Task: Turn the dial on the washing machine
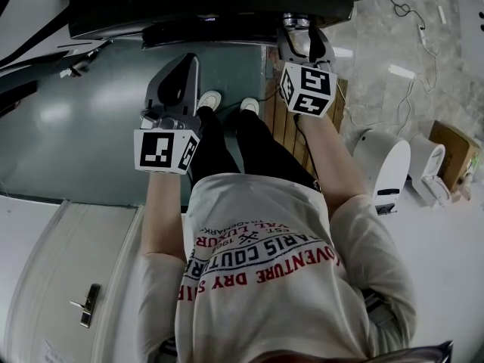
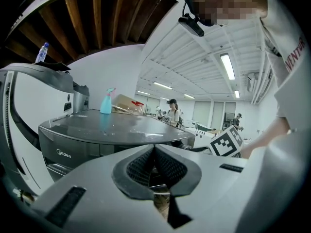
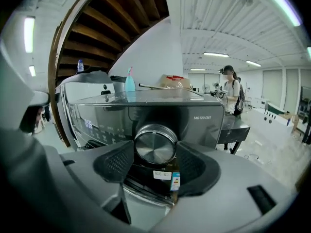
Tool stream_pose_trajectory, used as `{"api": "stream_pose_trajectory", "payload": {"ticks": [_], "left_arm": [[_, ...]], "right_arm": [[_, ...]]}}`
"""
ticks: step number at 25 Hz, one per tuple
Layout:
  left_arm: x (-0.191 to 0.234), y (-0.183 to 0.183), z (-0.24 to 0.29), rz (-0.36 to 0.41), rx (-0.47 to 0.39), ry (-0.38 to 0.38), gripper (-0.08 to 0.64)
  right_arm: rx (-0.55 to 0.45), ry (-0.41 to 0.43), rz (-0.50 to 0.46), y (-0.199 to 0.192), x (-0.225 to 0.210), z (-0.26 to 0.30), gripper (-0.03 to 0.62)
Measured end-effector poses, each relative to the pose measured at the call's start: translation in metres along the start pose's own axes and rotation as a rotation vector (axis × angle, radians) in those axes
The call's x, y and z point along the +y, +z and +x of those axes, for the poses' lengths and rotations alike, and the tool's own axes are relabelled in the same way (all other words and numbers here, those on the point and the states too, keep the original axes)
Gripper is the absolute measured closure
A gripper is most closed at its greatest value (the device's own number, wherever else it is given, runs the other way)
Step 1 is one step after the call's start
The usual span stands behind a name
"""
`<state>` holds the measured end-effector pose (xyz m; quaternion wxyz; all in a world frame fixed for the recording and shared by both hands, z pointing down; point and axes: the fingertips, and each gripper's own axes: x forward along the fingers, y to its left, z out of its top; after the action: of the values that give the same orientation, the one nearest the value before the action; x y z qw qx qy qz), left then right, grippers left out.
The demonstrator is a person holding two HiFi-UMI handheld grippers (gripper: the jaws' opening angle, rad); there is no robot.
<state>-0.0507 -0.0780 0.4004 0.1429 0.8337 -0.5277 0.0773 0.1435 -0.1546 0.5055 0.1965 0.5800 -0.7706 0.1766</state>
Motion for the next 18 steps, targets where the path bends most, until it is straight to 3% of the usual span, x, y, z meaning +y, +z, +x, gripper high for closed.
{"api": "stream_pose_trajectory", "payload": {"ticks": [5,10,15,18], "left_arm": [[0.002,-0.009,0.002,0.012,0.012,0.002,0.543],[-0.005,-0.01,0.006,0.027,0.006,-0.014,0.543],[-0.01,-0.014,0.007,0.037,0.017,-0.026,0.543],[-0.011,-0.016,0.006,0.037,0.02,-0.025,0.543]], "right_arm": [[-0.007,0.071,0.202,-0.001,-0.001,0.0,0.305],[-0.02,0.099,0.25,-0.002,-0.003,0.0,0.305],[-0.011,0.126,0.196,-0.001,-0.002,0.0,0.304],[-0.025,0.055,0.02,0.002,-0.001,-0.006,0.304]]}}
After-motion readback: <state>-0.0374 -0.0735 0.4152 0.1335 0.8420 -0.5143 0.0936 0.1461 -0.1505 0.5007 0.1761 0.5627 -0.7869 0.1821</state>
